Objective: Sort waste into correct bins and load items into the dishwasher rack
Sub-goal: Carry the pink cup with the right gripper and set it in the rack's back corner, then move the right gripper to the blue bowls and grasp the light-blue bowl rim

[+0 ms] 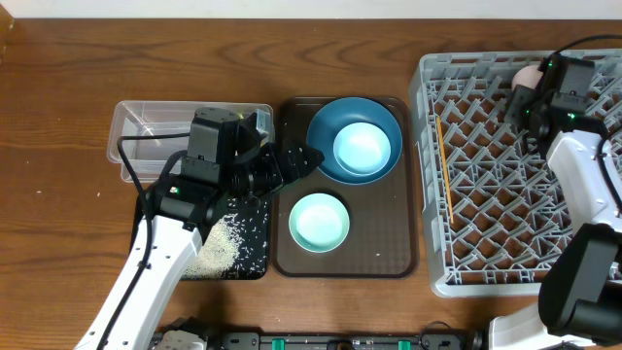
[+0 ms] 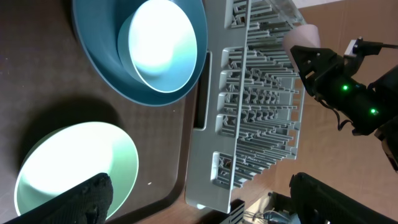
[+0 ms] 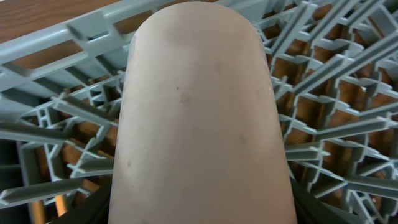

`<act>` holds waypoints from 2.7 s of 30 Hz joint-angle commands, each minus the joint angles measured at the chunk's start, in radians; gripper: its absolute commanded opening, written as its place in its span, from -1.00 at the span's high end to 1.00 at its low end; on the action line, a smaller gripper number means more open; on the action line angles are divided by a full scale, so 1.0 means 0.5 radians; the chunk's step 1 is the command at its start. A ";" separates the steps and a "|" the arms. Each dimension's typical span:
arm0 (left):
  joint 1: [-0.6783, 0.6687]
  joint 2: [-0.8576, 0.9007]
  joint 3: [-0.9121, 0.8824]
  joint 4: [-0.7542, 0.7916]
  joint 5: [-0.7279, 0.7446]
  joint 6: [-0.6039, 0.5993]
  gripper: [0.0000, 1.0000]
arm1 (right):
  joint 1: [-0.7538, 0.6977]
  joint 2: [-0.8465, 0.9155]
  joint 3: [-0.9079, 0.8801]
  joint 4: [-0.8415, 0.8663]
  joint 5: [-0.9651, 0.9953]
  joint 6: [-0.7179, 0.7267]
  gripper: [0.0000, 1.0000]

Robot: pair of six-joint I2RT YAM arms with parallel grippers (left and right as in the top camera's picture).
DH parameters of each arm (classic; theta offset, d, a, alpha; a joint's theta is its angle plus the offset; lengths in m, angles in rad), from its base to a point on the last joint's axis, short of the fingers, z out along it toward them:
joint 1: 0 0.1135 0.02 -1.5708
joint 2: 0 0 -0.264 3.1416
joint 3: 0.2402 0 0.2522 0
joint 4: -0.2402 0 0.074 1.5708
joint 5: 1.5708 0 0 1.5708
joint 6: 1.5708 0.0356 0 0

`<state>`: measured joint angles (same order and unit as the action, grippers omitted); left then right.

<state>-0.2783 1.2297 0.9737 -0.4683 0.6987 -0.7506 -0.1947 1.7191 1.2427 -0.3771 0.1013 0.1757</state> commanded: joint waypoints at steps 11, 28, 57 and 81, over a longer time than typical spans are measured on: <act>0.006 -0.002 0.017 -0.005 -0.024 0.034 -0.87 | -0.043 0.093 0.021 -0.015 -0.002 0.023 0.34; 0.006 -0.002 0.017 -0.005 -0.024 0.034 -0.87 | -0.043 0.092 0.022 -0.008 -0.092 0.023 -0.49; 0.006 -0.002 0.017 -0.005 -0.024 0.034 -0.87 | -0.042 -0.623 0.040 -0.906 -1.585 -0.040 -0.99; 0.006 -0.002 0.017 0.024 -0.029 -0.079 -0.87 | 0.335 -0.626 0.039 -1.321 -2.157 -0.922 -0.92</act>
<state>-0.2783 1.2297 0.9737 -0.4603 0.6952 -0.7856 -0.0734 1.4246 1.2503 -1.0519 -0.9760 -0.2405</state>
